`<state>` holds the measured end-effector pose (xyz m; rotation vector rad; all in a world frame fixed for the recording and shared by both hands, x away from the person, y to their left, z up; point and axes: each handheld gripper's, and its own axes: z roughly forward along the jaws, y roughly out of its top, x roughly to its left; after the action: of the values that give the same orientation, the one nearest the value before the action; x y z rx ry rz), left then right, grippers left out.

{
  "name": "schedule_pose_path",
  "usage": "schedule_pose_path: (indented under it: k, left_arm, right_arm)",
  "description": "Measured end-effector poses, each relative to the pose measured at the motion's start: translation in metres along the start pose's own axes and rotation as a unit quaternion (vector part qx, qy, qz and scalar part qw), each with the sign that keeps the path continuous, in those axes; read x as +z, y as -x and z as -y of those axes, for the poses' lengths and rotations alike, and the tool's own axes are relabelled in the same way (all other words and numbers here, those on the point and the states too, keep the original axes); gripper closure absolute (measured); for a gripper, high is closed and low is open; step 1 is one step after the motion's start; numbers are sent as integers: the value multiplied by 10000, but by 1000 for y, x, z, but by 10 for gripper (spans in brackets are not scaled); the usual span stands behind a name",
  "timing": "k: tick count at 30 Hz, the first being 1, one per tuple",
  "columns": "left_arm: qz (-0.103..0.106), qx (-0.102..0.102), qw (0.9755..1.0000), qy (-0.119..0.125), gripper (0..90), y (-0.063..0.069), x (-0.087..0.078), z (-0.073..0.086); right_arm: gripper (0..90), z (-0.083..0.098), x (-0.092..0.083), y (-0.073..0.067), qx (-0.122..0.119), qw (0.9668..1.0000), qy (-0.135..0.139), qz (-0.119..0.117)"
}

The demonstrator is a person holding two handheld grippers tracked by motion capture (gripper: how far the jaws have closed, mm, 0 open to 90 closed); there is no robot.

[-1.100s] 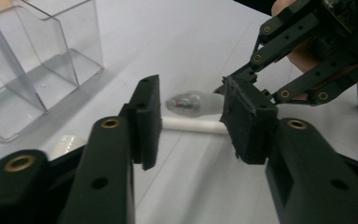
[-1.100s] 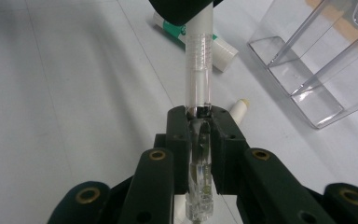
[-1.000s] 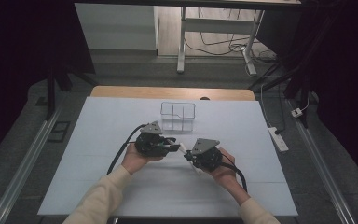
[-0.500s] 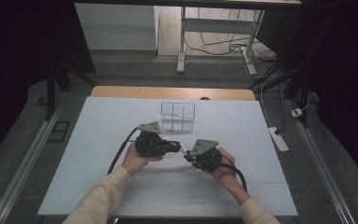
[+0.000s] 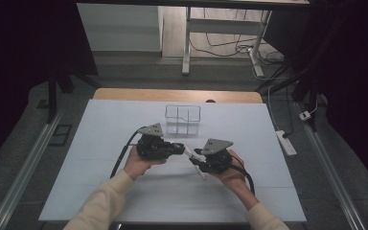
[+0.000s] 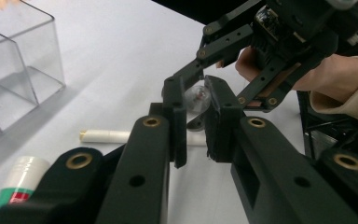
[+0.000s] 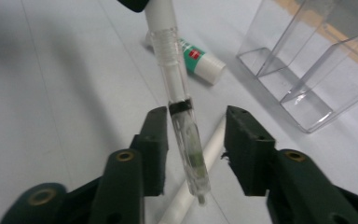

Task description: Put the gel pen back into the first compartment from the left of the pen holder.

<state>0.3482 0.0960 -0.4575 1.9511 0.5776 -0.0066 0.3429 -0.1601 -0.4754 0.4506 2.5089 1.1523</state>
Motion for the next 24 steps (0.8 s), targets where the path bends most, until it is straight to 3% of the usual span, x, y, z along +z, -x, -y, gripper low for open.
schedule_pose_path:
  k: [11, 24]
  left_arm:
    - [-272, -125, 9993, 227, 797, -9, -20, -1]
    - [-484, -152, 9978, 426, 797, -14, -41, -2]
  right_arm:
    - [491, 1, -11, 8, 327, 9990, 292, 89]
    - [470, 12, -21, 18, 588, 9976, 288, 203]
